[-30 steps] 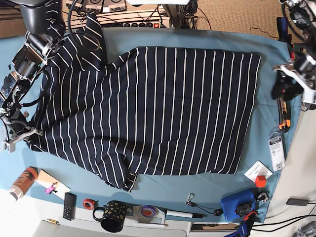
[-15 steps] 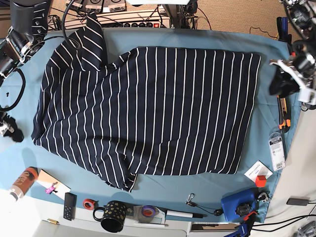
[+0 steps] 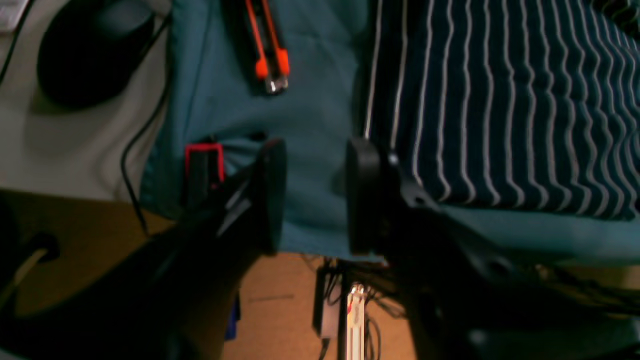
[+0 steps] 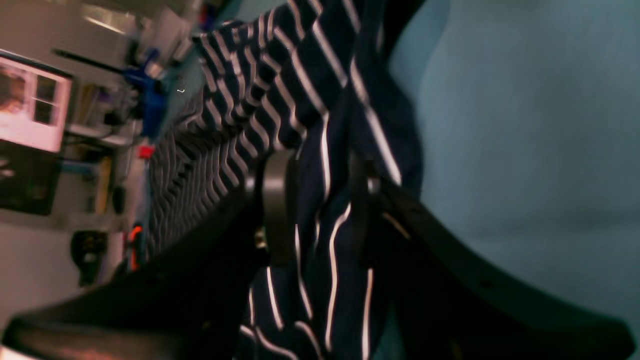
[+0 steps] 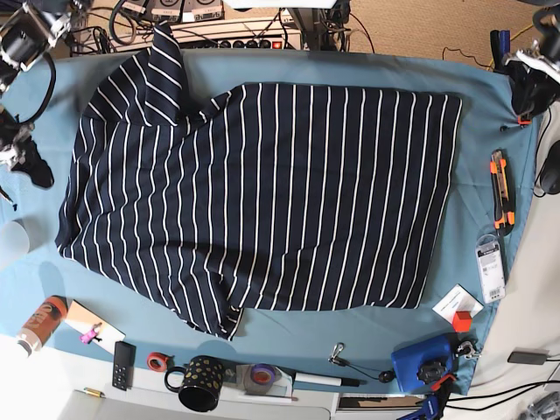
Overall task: Layout the t-shirt on the table in an organized manner, then fold the t-shirt properly
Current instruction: 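Grasp the shirt's collar-side corners with both grippers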
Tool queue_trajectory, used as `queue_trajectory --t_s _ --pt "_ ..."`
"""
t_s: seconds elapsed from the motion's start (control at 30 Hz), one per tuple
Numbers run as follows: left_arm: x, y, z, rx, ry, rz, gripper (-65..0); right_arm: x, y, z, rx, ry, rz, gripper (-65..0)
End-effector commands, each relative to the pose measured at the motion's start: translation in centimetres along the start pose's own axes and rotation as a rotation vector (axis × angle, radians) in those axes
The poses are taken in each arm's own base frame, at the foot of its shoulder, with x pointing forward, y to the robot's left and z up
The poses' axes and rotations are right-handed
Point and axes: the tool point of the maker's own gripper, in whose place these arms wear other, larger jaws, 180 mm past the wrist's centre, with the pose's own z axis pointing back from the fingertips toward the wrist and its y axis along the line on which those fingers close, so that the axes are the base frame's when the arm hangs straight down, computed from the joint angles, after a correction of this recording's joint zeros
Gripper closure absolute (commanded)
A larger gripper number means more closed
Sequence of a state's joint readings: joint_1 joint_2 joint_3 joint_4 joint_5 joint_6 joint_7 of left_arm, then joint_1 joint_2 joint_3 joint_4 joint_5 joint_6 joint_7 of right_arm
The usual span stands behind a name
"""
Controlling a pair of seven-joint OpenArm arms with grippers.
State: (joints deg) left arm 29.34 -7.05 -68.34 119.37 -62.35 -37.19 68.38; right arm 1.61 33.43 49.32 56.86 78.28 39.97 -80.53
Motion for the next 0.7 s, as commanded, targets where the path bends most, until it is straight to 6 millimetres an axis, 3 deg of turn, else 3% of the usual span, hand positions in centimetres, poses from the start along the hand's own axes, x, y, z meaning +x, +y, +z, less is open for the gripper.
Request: queue_trajectory --t_s 0.0,0.23,0.47,0.67 --pt "1.1 0.1 0.6 0.008 -0.041 -0.016 -18.7 1.5 0.5 1.1 0.013 -0.038 0.025 -18.0" --pt "1.0 0.7 1.1 0.033 -0.038 -0.013 -18.7 -3.8 -1.1 3.4 -0.030 0.052 -0.027 -18.0" --pt "1.0 0.7 1.1 0.032 -0.039 -0.012 -18.7 -7.6 1.5 4.6 -0.064 0.164 0.126 -18.0" --pt "1.1 0.6 1.1 0.027 -0.044 -0.010 -18.7 -11.3 1.8 5.2 -0.150 0.271 0.216 -18.1"
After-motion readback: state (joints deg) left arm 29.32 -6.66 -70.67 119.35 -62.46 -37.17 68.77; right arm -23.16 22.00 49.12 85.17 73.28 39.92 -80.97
